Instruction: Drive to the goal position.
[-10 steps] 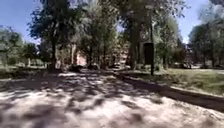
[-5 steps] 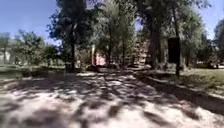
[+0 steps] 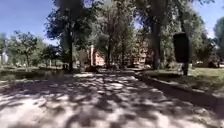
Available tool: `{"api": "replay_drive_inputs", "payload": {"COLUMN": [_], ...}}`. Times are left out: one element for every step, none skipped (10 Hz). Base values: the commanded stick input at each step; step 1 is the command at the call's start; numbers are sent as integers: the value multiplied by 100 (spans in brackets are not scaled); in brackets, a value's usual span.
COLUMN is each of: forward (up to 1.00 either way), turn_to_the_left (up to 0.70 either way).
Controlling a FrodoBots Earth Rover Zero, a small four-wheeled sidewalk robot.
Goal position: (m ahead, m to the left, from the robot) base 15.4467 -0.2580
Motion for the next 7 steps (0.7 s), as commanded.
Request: {"api": "replay_drive_inputs", "payload": {"forward": [85,85,85,85,85,85,85], "turn_to_the_left": [0,0,0,0,0,0,0]}}
